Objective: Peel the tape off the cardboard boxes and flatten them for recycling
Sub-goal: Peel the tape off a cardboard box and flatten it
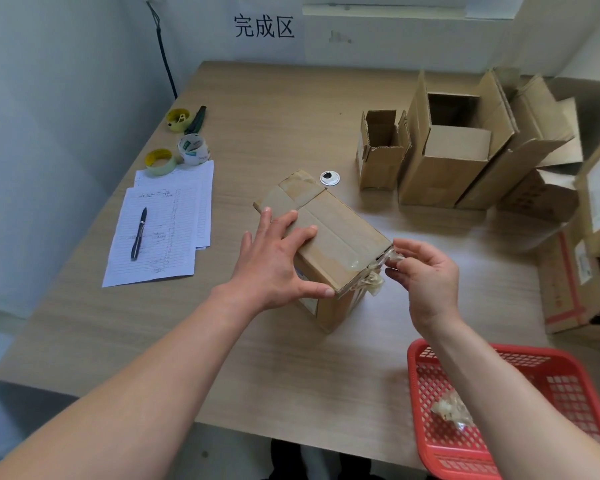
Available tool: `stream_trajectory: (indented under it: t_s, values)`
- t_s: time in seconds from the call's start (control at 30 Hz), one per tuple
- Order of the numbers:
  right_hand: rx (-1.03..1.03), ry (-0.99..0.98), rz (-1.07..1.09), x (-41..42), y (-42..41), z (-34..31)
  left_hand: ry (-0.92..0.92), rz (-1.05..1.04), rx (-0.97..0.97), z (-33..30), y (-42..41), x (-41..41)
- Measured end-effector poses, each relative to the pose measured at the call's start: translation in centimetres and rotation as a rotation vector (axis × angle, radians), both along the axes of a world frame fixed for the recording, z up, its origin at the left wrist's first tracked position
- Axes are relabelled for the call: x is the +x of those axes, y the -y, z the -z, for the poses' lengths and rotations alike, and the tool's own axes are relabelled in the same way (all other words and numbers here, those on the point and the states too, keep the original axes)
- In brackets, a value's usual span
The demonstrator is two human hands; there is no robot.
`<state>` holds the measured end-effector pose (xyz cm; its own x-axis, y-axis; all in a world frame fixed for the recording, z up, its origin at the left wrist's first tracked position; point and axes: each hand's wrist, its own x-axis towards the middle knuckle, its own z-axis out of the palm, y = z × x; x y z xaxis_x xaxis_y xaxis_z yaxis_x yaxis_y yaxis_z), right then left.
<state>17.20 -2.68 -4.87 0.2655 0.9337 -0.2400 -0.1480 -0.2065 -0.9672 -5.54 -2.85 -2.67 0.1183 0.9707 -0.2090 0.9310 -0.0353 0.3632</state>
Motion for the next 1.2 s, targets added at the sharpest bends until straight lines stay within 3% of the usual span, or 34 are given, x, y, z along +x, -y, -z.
stream_trajectory:
  t_s: [0.1,0.27,0.43,0.6,0.83,1.03,1.2]
  values:
    - [0.007,0.112,0.079,-0.3,0.5,0.9,-0.003,0.005,0.004,0.0,-0.3,0.1]
    - [0.002,0.070,0.130,-1.2,1.2,0.8,0.005,0.000,0.009,0.1,-0.6,0.1]
    - [0.120,0.163,0.032,-2.6,4.6,1.0,0.010,0.004,-0.001,-0.3,-1.2,0.3]
    - [0.198,0.101,-0.013,-3.0,7.5,1.8,0.013,0.009,0.007,-0.2,-1.3,0.2]
    - [0.003,-0.089,0.104,-2.8,5.4,-0.1,0.009,0.018,0.006,-0.4,-1.4,0.2]
    - [-0.113,0.039,0.007,-3.5,4.6,0.3,0.003,0.019,0.004,-0.4,-1.6,0.2]
    - [-0.196,0.016,0.036,-4.4,5.8,1.3,-0.010,0.033,0.004,-0.8,-2.1,0.4]
